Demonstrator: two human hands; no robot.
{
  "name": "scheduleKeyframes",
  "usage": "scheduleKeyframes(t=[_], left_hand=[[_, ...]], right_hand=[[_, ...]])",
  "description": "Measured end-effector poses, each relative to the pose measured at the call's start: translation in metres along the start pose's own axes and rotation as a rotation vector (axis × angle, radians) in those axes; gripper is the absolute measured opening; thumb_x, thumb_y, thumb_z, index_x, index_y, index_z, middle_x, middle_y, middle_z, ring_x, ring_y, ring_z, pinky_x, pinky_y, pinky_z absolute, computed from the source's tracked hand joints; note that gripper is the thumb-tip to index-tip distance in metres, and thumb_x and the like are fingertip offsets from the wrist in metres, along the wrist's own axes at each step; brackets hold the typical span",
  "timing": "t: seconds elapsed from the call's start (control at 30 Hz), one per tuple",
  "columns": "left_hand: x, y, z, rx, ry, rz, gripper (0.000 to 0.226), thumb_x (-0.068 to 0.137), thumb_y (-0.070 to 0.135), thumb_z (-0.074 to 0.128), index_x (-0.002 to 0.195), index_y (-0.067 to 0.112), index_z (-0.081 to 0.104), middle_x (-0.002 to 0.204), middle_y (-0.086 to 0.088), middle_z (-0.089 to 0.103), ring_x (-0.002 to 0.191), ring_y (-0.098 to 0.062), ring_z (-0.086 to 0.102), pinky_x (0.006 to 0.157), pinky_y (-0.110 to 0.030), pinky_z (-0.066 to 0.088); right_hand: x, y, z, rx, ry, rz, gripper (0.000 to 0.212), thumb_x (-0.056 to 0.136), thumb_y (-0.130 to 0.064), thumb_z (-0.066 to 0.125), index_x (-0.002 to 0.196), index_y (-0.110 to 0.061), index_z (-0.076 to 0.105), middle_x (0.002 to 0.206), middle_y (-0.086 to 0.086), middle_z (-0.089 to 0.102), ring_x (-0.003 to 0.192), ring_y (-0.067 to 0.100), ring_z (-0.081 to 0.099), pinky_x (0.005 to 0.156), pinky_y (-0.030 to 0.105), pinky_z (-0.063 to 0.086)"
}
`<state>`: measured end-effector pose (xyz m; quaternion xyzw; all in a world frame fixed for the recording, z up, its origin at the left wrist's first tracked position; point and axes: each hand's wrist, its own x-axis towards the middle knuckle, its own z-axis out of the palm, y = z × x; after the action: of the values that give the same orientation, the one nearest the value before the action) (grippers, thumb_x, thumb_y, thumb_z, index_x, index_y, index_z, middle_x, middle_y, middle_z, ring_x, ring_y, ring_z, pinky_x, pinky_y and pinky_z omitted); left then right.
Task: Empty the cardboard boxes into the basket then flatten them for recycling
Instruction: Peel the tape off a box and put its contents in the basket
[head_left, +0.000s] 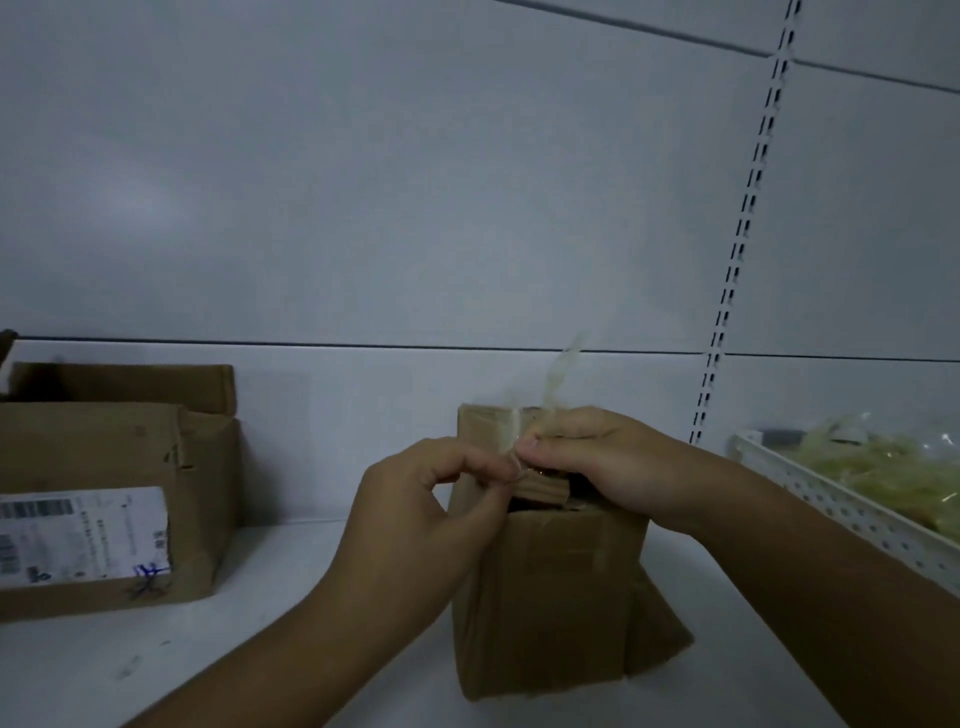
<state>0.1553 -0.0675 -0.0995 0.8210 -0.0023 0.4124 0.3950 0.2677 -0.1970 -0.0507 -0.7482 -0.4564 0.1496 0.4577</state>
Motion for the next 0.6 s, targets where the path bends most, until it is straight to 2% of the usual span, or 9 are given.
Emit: scheduleKeyframes(t=[0.03, 0.1, 0.17, 0.23, 0.33, 0.4, 0.47, 0.53, 0.6], left_hand=[[-0.001, -0.001, 0.001, -0.014, 0.001, 0.018, 0.02, 0.078, 0.019, 0.07, 0.073, 0.039, 0.068, 0.083, 0.023, 0.069, 0.086, 0.008, 0.061, 0.073, -0.002, 0.043], [-0.004, -0.003, 0.002, -0.03, -0.011, 0.053, 0.01, 0.076, 0.028, 0.067, 0.072, 0.037, 0.069, 0.081, 0.022, 0.069, 0.084, 0.004, 0.063, 0.073, -0.004, 0.046], [-0.005, -0.007, 0.002, -0.036, -0.029, 0.077, 0.012, 0.072, 0.039, 0.056, 0.073, 0.036, 0.067, 0.082, 0.021, 0.069, 0.084, 0.001, 0.064, 0.073, -0.006, 0.048], [-0.004, -0.009, -0.001, -0.052, -0.08, 0.082, 0.015, 0.073, 0.04, 0.052, 0.075, 0.033, 0.065, 0.085, 0.018, 0.068, 0.087, -0.001, 0.063, 0.074, -0.009, 0.049], [-0.004, -0.002, -0.004, 0.008, -0.172, 0.092, 0.018, 0.072, 0.045, 0.049, 0.082, 0.033, 0.057, 0.091, 0.016, 0.067, 0.094, -0.003, 0.061, 0.078, -0.015, 0.049], [-0.006, 0.011, -0.003, 0.165, -0.194, 0.106, 0.031, 0.069, 0.058, 0.042, 0.096, 0.044, 0.046, 0.097, 0.021, 0.063, 0.094, 0.0, 0.058, 0.08, -0.018, 0.049], [-0.009, 0.027, -0.001, 0.366, -0.171, 0.155, 0.05, 0.063, 0.07, 0.028, 0.109, 0.053, 0.038, 0.106, 0.029, 0.055, 0.092, 0.005, 0.05, 0.084, -0.014, 0.042], [-0.013, 0.039, 0.003, 0.557, -0.188, 0.211, 0.067, 0.06, 0.077, 0.02, 0.115, 0.048, 0.045, 0.107, 0.03, 0.049, 0.088, 0.005, 0.042, 0.087, -0.017, 0.036], [-0.01, 0.035, 0.007, 0.686, -0.247, 0.257, 0.063, 0.063, 0.077, 0.03, 0.103, 0.039, 0.059, 0.104, 0.025, 0.059, 0.082, -0.003, 0.054, 0.079, -0.028, 0.048]], right_hand=[[0.0, -0.001, 0.0, 0.017, 0.0, 0.003, 0.032, 0.091, -0.022, 0.055, 0.062, -0.026, 0.068, 0.062, -0.017, 0.065, 0.063, -0.005, 0.059, 0.065, 0.012, 0.043], [0.0, -0.001, -0.001, 0.076, 0.043, -0.007, 0.032, 0.094, -0.018, 0.05, 0.065, -0.015, 0.065, 0.063, -0.011, 0.067, 0.062, -0.002, 0.061, 0.062, 0.01, 0.045], [0.001, 0.003, -0.003, 0.238, 0.2, -0.006, 0.035, 0.095, -0.018, 0.047, 0.066, -0.007, 0.061, 0.066, -0.001, 0.068, 0.066, 0.008, 0.064, 0.069, 0.017, 0.05], [0.003, 0.007, -0.004, 0.457, 0.373, 0.035, 0.036, 0.096, -0.019, 0.047, 0.064, -0.008, 0.059, 0.061, 0.002, 0.066, 0.07, 0.015, 0.065, 0.074, 0.026, 0.055], [0.005, 0.01, -0.002, 0.59, 0.529, 0.082, 0.034, 0.097, -0.024, 0.047, 0.07, -0.008, 0.06, 0.06, 0.003, 0.066, 0.071, 0.015, 0.066, 0.075, 0.028, 0.057], [0.006, 0.008, 0.005, 0.669, 0.598, 0.096, 0.034, 0.098, -0.028, 0.045, 0.074, -0.008, 0.06, 0.063, 0.003, 0.067, 0.073, 0.015, 0.066, 0.077, 0.029, 0.056], [0.006, 0.004, 0.014, 0.748, 0.66, 0.087, 0.035, 0.099, -0.03, 0.043, 0.076, -0.009, 0.06, 0.067, 0.003, 0.067, 0.074, 0.015, 0.065, 0.084, 0.032, 0.055], [0.006, -0.002, 0.02, 0.863, 0.682, 0.079, 0.034, 0.099, -0.029, 0.042, 0.078, -0.008, 0.059, 0.073, 0.005, 0.067, 0.077, 0.015, 0.065, 0.085, 0.035, 0.054], [0.006, -0.008, 0.02, 0.97, 0.628, 0.1, 0.033, 0.098, -0.03, 0.043, 0.082, -0.007, 0.059, 0.082, 0.009, 0.067, 0.084, 0.019, 0.065, 0.084, 0.038, 0.055]])
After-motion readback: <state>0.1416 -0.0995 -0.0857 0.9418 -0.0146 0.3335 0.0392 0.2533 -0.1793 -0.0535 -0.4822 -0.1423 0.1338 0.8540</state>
